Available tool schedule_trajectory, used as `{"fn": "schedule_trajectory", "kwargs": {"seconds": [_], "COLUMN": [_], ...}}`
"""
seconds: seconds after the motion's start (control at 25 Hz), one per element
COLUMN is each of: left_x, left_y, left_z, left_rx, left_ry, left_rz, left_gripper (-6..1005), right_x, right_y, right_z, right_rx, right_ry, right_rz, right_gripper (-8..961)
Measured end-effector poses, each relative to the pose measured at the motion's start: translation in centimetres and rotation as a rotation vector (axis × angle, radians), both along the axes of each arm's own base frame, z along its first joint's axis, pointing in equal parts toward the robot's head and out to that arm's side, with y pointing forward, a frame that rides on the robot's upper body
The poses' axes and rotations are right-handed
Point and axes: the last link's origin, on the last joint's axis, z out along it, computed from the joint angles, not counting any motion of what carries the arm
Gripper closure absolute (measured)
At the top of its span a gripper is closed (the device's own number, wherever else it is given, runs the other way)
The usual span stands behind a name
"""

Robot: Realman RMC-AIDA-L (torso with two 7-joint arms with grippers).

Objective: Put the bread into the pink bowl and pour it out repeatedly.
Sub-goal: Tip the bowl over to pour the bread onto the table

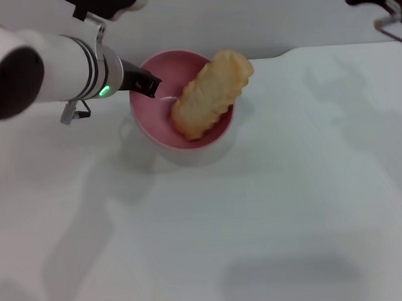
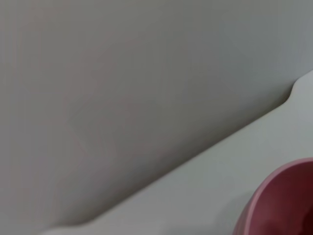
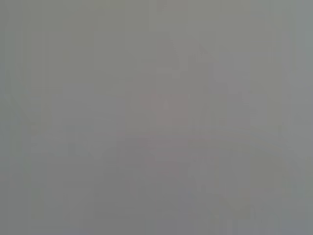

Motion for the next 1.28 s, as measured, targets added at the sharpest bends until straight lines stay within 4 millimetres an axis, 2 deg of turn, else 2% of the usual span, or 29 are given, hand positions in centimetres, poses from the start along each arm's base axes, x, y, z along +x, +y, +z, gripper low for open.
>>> {"fn": "schedule_trajectory", "kwargs": {"seconds": [0.2, 0.52, 0.88, 1.28], "left_x": [0.2, 1.4, 2.2, 1.2], "left_y": [-0.8, -2.1, -3.0, -2.9], "left_z": [-0.7, -1.4, -2.2, -3.5], "left_rx": [0.01, 0.024, 0.088, 0.128], "left_ry": [0.072, 0.215, 0.344, 0.337], "left_rz": [-0.102, -0.242, -0.363, -0.459], "left_gripper": [955, 955, 955, 955], "right_x": [3.0, 5.4, 6.8, 7.4], "right_y": [-0.4, -1.2, -1.8, -2.0], "right_z": [-1.2, -1.3, -1.7, -2.2], "right_rx": [0.001, 0.009, -0.002, -0.025], "right_ry": [0.003, 0.075, 0.101, 0.118], "right_rz": [-0.065, -0.143, -0.19, -0.217], "right_gripper": [273, 273, 272, 273]}}
